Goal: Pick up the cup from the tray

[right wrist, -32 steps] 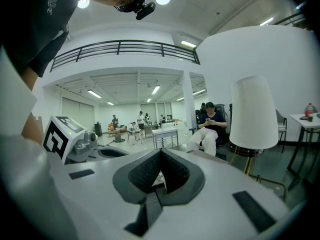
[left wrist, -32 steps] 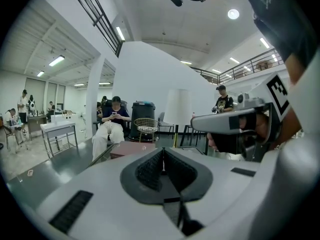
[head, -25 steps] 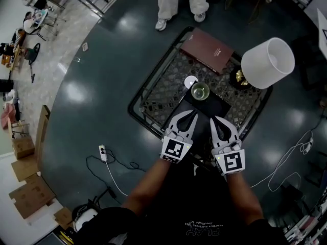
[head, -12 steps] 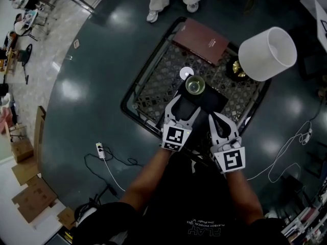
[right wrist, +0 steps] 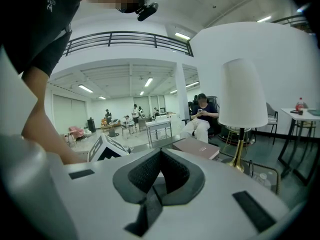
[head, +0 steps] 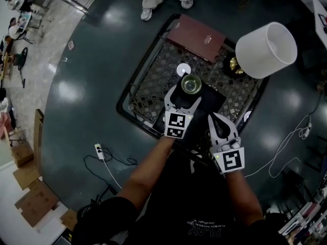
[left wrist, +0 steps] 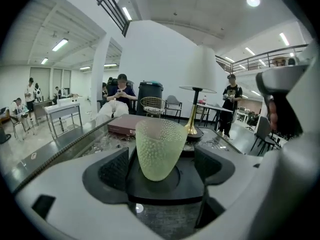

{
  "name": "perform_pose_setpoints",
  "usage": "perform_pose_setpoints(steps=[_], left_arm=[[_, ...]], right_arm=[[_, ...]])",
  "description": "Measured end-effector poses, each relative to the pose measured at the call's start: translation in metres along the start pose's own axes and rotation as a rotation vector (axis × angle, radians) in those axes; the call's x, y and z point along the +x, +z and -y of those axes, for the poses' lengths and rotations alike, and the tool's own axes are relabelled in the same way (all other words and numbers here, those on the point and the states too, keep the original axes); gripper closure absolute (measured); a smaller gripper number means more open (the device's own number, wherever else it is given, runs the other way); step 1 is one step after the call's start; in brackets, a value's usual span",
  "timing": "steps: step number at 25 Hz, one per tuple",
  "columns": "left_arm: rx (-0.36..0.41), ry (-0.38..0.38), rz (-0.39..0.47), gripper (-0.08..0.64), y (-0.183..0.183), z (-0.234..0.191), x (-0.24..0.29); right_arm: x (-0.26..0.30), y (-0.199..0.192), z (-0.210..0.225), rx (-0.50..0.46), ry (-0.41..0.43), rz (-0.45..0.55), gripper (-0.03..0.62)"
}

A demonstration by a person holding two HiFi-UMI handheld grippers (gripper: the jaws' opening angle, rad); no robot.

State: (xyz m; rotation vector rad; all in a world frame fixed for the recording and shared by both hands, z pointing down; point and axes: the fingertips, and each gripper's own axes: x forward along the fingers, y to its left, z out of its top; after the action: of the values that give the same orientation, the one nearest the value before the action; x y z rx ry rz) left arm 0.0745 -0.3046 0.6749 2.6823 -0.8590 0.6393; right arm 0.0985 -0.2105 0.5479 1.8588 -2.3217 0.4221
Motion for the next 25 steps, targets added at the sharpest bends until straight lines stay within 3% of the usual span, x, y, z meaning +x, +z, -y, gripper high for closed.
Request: perform_pose_setpoints(steps=[6,12,25], left_arm=[[0.037,0.017,-0.029,0.160,-0.003,-0.001,0.020],[0.083,0.021,-0.029,0.159,-0.001,-0.005,0.034],[0.115,0.044,-0.034,0.160,0.002,-0.006,0.048]], right_arm=[[0.003,-0.009,0.002,0.010,-0.010,-0.019,0.594],[0.011,-0.039,0.008,0.003,-0.020,-0.105,0.594],[0.005,-0.048,0.012,0.007,-0.020,-0.119,0.594]])
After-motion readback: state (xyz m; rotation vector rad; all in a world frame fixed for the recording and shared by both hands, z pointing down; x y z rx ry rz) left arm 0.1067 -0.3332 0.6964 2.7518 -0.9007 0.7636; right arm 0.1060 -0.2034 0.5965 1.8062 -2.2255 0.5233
